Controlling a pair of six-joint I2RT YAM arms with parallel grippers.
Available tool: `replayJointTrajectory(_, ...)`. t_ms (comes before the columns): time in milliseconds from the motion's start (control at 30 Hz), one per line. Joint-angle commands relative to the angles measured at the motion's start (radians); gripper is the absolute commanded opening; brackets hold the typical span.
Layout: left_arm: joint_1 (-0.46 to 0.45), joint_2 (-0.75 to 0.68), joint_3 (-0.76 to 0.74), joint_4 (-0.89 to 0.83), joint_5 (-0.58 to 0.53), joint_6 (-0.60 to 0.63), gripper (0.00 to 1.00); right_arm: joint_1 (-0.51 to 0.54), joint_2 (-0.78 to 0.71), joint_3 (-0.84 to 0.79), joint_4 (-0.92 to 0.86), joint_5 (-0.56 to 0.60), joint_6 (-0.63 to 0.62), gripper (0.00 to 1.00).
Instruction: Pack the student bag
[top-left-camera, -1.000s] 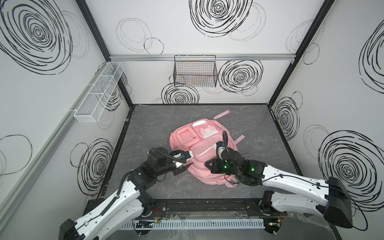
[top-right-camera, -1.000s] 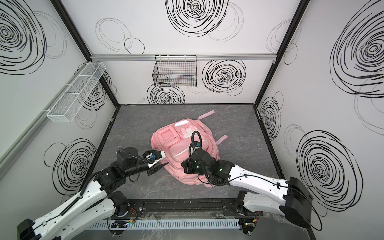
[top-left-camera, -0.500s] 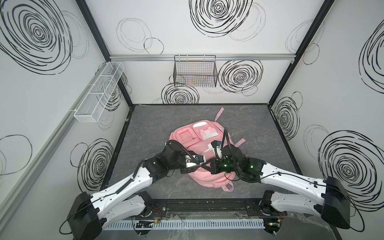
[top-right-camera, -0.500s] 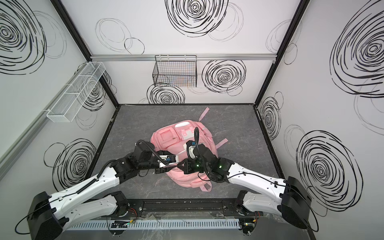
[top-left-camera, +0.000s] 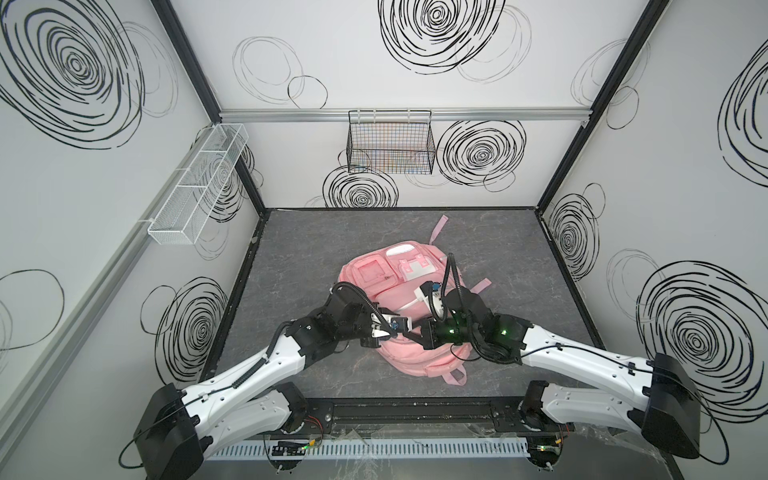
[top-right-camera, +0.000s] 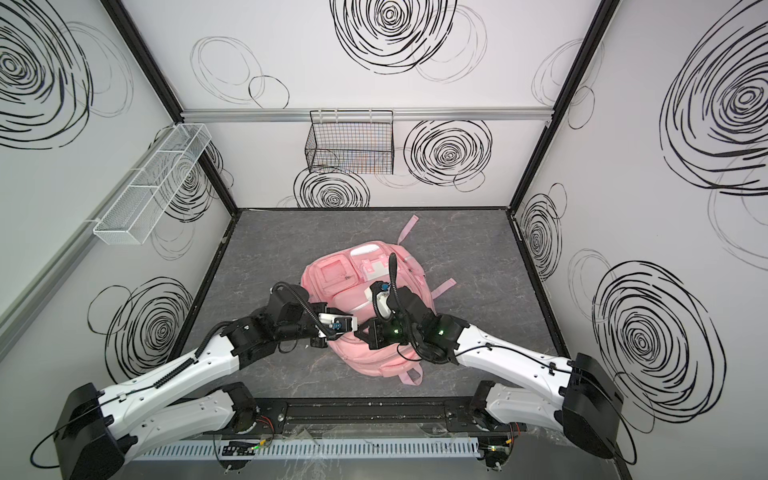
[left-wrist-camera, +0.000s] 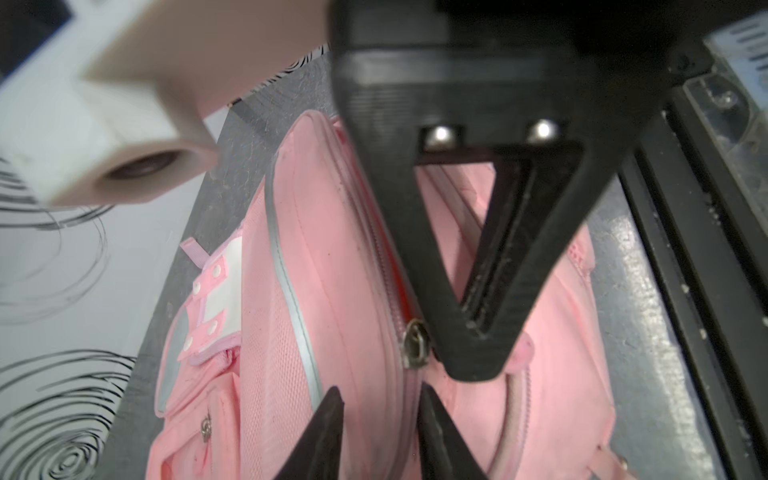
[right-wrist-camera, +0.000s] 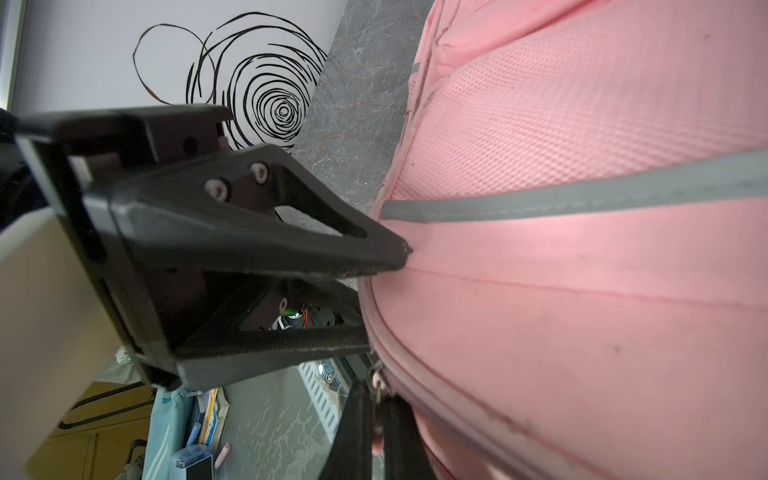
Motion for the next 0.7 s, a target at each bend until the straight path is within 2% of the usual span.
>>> replayJointTrajectory(0,0.004,-0.02,-0.019,0.018,-0.02,0.038,0.18,-0.005,-0.015,0.06,0.031,-0.042,-0.041,0.0)
replayJointTrajectory(133,0.005,-0.051,-0.044,0.042,-0.044,0.042,0.0,-0.029,-0.009,0.073,-0.023,-0.032,-0.052,0.0)
replayJointTrajectory(467,0.052,-0.154,-0.118,0.116,-0.051,0.018,0.0,-0.146,-0.004,0.123,-0.363,0.038,-0.194,0.0)
replayJointTrajectory(667,0.078,-0.173,-0.128,0.116,-0.116,0.018,0.0,-0.247,-0.037,0.119,-0.463,0.076,-0.242,0.0)
